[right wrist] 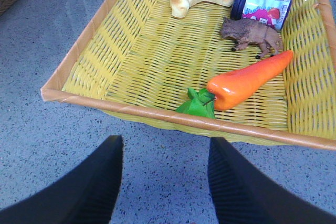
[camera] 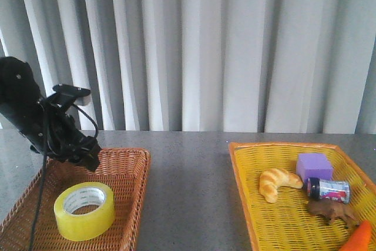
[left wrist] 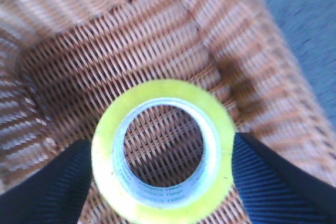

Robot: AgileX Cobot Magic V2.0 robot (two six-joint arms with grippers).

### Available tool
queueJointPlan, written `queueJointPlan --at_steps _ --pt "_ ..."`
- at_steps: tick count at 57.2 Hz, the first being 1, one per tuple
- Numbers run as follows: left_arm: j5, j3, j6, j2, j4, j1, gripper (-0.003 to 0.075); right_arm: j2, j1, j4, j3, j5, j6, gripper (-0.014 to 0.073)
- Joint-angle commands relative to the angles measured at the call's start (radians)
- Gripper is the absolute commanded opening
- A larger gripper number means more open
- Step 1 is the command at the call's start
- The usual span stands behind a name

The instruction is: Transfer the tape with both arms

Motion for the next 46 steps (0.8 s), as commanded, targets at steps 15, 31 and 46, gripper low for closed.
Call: queueJointPlan --at_steps 15,31,46 --pt "-0.036 0.156 -0.024 -0.345 -0.004 -0.002 0.0542 0.005 -0.005 0.007 -0.024 -0.062 -0.001 0.0364" --pt "-0.315 0.601 -0.024 -0.699 0.001 -0.002 0.0542 0.005 -0.005 0.007 -0.024 -0.062 -0.001 0.0364" --pt "-0.523 0.966 -0.024 -1.033 0.001 -0.002 0.0542 0.005 -0.005 0.007 -0.024 -0.062 -0.001 0.0364"
